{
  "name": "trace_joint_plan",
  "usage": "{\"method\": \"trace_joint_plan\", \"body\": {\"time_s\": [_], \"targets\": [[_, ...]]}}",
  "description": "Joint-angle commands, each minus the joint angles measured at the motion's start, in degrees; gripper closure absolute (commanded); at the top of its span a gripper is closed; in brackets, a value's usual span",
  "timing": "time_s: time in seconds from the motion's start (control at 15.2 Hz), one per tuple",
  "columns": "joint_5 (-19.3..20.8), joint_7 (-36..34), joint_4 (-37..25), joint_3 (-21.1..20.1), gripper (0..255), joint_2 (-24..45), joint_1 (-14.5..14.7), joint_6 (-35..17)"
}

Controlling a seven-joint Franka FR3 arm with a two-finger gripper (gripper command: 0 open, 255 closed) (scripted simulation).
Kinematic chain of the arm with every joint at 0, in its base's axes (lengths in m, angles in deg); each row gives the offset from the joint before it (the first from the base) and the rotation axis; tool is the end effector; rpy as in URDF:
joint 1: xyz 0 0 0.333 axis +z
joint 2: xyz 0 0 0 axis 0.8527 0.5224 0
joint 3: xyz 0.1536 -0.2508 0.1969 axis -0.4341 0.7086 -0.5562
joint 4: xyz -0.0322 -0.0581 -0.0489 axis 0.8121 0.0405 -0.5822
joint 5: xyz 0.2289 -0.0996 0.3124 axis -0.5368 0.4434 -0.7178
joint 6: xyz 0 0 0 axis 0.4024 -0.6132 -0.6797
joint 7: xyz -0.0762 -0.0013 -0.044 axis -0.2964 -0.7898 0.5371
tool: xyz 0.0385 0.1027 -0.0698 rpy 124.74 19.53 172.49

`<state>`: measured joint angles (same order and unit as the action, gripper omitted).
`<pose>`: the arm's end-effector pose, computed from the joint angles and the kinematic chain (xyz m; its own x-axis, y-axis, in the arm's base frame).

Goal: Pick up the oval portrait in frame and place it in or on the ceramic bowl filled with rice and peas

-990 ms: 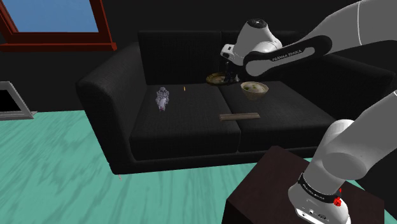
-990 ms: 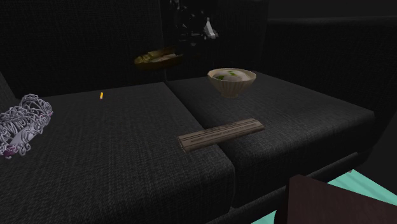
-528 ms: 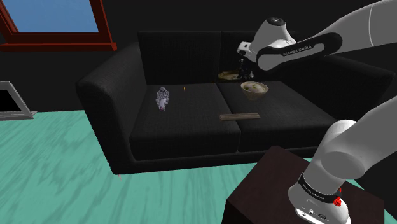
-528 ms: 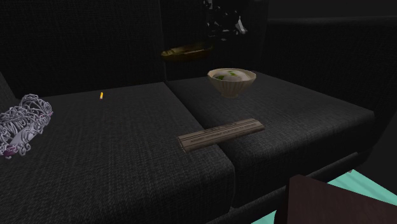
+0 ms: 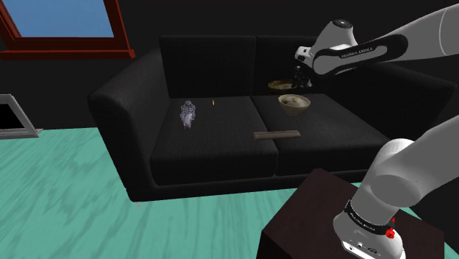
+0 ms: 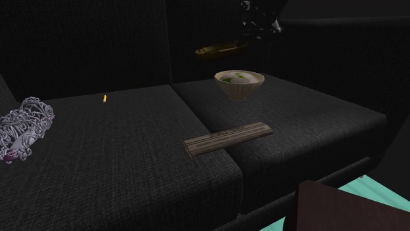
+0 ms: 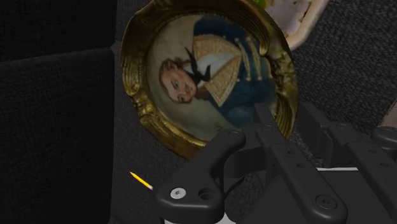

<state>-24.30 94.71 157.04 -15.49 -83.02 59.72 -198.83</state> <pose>0.4005 -0.2383 0.5295 0.3979 0.9161 -0.0489 0.7984 -0.3195 0.5104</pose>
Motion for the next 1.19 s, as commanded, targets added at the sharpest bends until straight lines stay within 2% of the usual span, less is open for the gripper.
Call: {"method": "trace_joint_plan", "body": {"time_s": [0.0, 0.26, 0.33, 1.12], "targets": [[-1.1, 4.1, -1.3, 3.4, 255, 0.7, 0.3, -0.2], [-3.3, 11.5, -3.9, 9.7, 255, 1.6, 1.1, -0.1], [-4.6, 14.8, -5.3, 12.6, 255, 2.3, 1.8, 0.0], [-5.5, 16.2, 0.9, 16.6, 255, 6.4, 3.3, -10.1]]}}
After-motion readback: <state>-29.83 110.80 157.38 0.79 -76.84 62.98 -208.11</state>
